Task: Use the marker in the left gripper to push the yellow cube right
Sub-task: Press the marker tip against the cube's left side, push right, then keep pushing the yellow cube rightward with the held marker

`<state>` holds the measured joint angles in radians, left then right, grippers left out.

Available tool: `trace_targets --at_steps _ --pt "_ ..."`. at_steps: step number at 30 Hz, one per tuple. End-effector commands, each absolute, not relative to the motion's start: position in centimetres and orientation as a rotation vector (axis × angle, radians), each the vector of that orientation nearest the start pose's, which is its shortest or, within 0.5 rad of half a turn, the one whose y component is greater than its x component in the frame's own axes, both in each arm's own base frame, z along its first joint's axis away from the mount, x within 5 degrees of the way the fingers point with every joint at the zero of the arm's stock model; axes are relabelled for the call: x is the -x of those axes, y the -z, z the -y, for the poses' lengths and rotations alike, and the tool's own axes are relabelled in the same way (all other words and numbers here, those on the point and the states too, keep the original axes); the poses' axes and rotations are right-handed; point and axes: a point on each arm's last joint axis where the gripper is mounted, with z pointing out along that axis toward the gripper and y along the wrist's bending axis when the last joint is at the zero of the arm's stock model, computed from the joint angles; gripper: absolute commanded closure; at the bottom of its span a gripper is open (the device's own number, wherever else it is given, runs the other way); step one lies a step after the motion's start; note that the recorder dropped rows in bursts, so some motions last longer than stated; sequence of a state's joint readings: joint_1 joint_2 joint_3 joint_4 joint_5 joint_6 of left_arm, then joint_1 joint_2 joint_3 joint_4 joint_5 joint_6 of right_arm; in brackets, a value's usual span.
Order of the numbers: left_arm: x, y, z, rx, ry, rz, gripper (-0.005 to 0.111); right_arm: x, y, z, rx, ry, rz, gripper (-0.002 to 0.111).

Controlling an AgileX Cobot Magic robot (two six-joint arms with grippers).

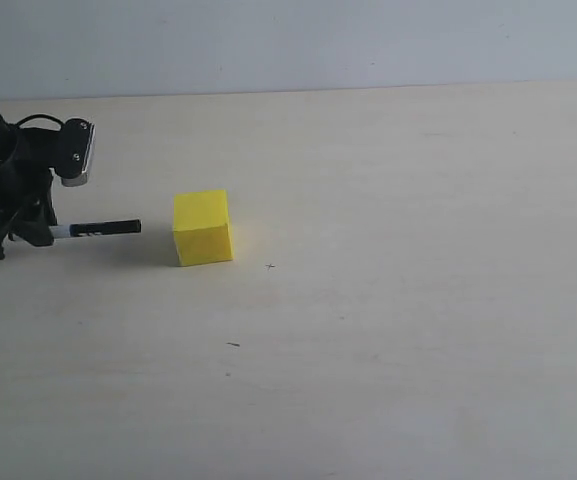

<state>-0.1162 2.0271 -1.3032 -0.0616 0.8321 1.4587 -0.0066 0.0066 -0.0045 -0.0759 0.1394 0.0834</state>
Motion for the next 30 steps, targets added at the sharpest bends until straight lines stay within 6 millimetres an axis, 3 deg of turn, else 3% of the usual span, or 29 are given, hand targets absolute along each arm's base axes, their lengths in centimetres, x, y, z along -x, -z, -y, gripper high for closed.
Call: trace_targets --at_steps 1,10,18,27,30 --pt "-38.3 -14.3 4.9 -2.072 -0.092 -2.151 0.107 -5.6 -20.1 0.1 -0.018 0.008 -1.617 0.108" --pt "-39.4 -15.7 5.7 -2.078 -0.118 -2.084 0.107 -5.6 -20.1 0.1 -0.018 0.008 -1.617 0.108" --pt "-39.4 -15.0 6.9 -2.124 -0.126 -2.048 0.107 -5.6 -20.1 0.1 -0.018 0.008 -1.617 0.108" --pt "-38.7 -14.4 11.8 -2.225 -0.132 -1.896 0.107 -5.6 -20.1 0.1 -0.018 0.008 -1.617 0.108" --pt "-39.0 -14.4 11.8 -2.204 -0.164 -1.878 0.107 -5.6 -20.1 0.1 -0.018 0.008 -1.617 0.108"
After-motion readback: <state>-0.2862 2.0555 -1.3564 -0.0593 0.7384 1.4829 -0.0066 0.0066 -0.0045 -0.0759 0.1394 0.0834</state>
